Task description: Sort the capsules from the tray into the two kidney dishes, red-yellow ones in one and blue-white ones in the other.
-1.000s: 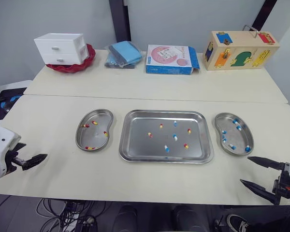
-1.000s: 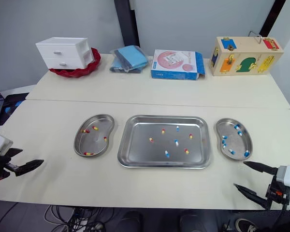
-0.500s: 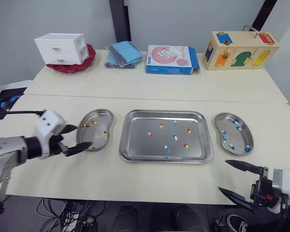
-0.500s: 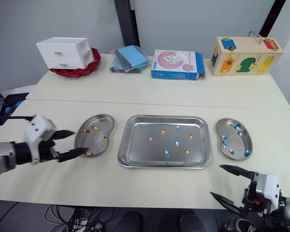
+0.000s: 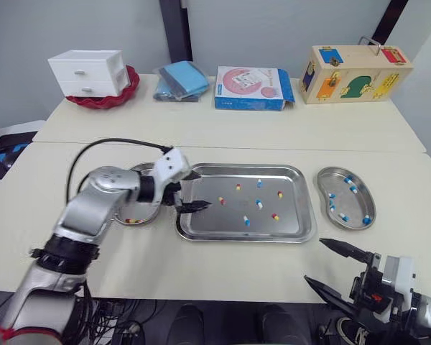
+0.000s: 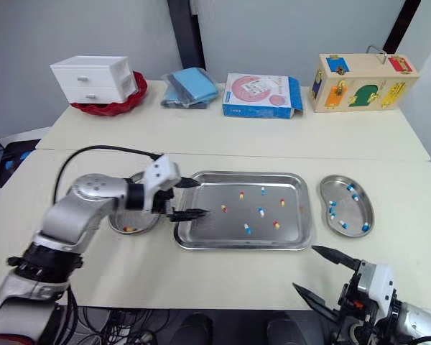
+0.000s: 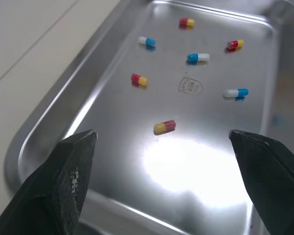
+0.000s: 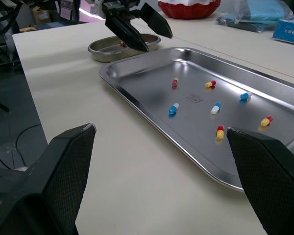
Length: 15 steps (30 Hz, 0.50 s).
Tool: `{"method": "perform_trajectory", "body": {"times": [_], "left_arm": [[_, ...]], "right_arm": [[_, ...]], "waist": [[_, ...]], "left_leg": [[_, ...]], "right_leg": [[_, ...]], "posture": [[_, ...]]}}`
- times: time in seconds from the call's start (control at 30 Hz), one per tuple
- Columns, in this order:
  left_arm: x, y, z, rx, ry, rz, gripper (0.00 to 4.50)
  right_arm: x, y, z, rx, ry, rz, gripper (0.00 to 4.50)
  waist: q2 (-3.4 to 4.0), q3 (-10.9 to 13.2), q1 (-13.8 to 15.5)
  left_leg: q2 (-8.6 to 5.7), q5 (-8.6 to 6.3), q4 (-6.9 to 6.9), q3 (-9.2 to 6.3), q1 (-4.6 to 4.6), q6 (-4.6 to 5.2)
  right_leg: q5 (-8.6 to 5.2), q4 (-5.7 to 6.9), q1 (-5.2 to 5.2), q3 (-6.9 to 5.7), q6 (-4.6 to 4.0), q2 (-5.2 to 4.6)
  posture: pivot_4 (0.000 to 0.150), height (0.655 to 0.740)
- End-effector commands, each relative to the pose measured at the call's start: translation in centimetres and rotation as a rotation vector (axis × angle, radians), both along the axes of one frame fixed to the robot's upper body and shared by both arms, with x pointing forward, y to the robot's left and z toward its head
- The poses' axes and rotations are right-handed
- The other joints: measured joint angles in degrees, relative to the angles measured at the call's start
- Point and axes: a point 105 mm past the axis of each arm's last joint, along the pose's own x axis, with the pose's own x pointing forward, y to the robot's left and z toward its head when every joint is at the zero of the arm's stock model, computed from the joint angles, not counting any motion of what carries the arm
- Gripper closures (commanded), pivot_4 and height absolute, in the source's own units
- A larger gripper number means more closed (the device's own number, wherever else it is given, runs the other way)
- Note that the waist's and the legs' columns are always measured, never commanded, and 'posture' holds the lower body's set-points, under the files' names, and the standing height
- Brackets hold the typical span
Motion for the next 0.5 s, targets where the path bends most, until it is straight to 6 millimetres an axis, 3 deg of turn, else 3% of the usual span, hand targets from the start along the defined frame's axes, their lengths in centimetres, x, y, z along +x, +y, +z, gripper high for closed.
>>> {"method": "perform_trajectory", "body": {"times": [0.03,0.5], "left_arm": [[0.6,-0.8,0.1,0.027,-0.037,-0.02,0.01],[2.1,-2.6,-2.9,0.057,-0.036,-0.016,0.01]], "right_arm": [[-0.1,0.5,0.9,0.006,-0.054,0.001,0.0],[0.0,1.0,0.9,0.017,-0.065,-0.028,0.0]], "waist": [[0.0,0.0,-0.1],[0.0,0.0,0.1]], "left_leg": [[0.0,0.0,-0.01,-0.01,0.0,0.0],[0.0,0.0,0.0,-0.03,-0.01,0.0]], "right_leg": [[0.0,0.0,0.0,0.0,0.0,0.01],[0.0,0.01,0.01,-0.02,0.0,0.0]], "posture": [[0.15,0.74],[0.15,0.74]]}}
